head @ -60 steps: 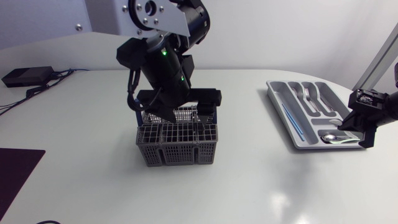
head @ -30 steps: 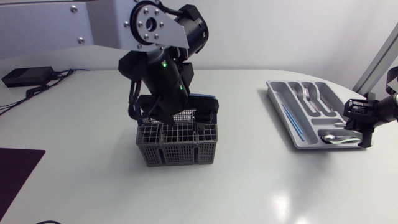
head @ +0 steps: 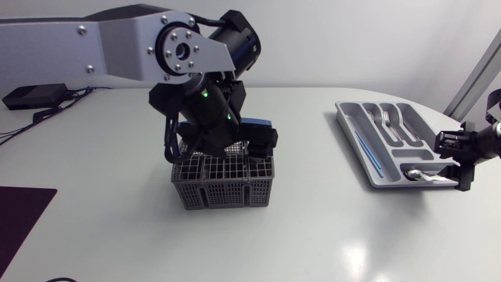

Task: Unload the cutlery basket into the drawer organizer.

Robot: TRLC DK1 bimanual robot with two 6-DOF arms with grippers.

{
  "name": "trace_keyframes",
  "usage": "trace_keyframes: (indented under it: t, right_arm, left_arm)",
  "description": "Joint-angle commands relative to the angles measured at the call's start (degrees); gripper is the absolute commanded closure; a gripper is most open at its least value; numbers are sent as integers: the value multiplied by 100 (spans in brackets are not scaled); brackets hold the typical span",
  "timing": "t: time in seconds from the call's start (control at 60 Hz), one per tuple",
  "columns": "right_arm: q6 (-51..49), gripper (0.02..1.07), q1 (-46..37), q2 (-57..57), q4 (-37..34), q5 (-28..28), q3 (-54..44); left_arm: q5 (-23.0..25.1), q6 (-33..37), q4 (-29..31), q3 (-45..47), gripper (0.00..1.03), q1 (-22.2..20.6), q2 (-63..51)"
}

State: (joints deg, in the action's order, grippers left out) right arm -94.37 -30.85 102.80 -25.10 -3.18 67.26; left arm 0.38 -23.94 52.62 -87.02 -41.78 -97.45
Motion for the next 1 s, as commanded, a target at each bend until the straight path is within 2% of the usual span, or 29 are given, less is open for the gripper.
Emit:
trace_keyframes:
  t: [0.0,0.25,0.533,0.733,0.983]
  right_arm:
    - [-73,17,44,-437,-65,-42,-284]
    - [709,7,308,-1289,-1348,-754,-267]
    - [1808,7,993,-2432,-2306,-1554,-486]
    - [2906,7,1696,-2889,-2798,-1800,-521]
    - [3908,7,2461,-3258,-2904,-1870,-715]
  left_arm:
    - [-100,57,-85,221,9,-14,218]
    - [-117,57,-349,449,10,56,393]
    - [-117,48,-885,854,12,126,587]
    - [-109,57,-1219,1056,12,170,587]
    - [-100,-172,-1430,1065,12,170,472]
